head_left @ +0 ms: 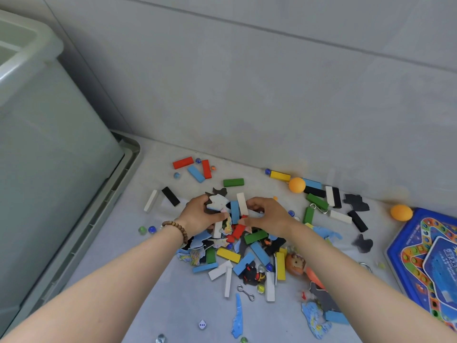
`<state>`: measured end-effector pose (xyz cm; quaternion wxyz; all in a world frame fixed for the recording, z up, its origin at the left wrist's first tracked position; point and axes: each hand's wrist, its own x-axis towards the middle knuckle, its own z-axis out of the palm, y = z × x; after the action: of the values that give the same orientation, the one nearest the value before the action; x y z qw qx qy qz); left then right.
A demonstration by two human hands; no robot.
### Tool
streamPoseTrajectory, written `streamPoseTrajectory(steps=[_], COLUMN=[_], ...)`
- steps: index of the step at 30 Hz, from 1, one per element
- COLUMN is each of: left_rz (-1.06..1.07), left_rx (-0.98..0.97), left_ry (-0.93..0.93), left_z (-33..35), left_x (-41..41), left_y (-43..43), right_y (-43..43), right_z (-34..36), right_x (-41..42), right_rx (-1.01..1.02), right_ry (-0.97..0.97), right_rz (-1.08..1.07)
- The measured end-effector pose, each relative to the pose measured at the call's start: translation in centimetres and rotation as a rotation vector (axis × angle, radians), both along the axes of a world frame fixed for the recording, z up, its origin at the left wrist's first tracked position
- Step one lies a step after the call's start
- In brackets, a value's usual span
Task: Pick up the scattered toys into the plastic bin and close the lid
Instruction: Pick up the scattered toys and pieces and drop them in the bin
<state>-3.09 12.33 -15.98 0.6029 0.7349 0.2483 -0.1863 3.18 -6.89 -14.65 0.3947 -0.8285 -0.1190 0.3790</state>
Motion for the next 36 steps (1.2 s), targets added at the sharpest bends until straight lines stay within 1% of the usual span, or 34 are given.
streamPoseTrajectory(steps=[4, 8, 13, 17, 21, 27, 29, 31, 34, 36], left_rz=[0.051, 0.089, 0.084, 0.159, 0.196, 0.276, 0.34, 0.351, 0.412, 0.463], left_rx=[-0.09, -0.218, -0.262, -0.287, -0.277, -0.304, -0.302, -0.257, -0.22, -0.159], left_ry=[0.007, 0.047, 0.037, 0.032, -0.054, -0.209, -0.266, -0.32, -0.379, -0.416], left_z=[0.9, 1.9, 2.9, 5.2, 10.1, 21.0, 24.5, 27.7, 31.9, 34.1], left_x=[0.2, 0.6, 1.2, 1.9, 2.2, 0.8, -0.5, -2.0, -5.2, -7.8], left_y=[-0.7, -1.4, -2.0, -2.2, -1.4, 2.0, 4.4, 7.7, 13.3, 17.3], right_y=[-0.3, -0.2, -0.2, 0.2, 1.2, 6.4, 9.2, 12.5, 18.5, 23.0], right_z=[0.4, 0.6, 2.1, 4.9, 10.6, 22.0, 25.6, 29.0, 33.4, 35.3], right_x=[0.3, 0.5, 1.0, 1.6, 1.8, -0.1, -1.3, -2.4, -4.7, -6.6], right_rx=[0.089, 0.129, 0.17, 0.224, 0.247, 0.302, 0.311, 0.332, 0.404, 0.427], right_ry=[0.026, 0.057, 0.114, 0.125, 0.095, 0.005, -0.032, -0.057, -0.038, -0.014], right_rz=[-0.019, -0.12, -0.191, -0.247, -0.294, -0.273, -0.252, -0.205, -0.128, -0.078])
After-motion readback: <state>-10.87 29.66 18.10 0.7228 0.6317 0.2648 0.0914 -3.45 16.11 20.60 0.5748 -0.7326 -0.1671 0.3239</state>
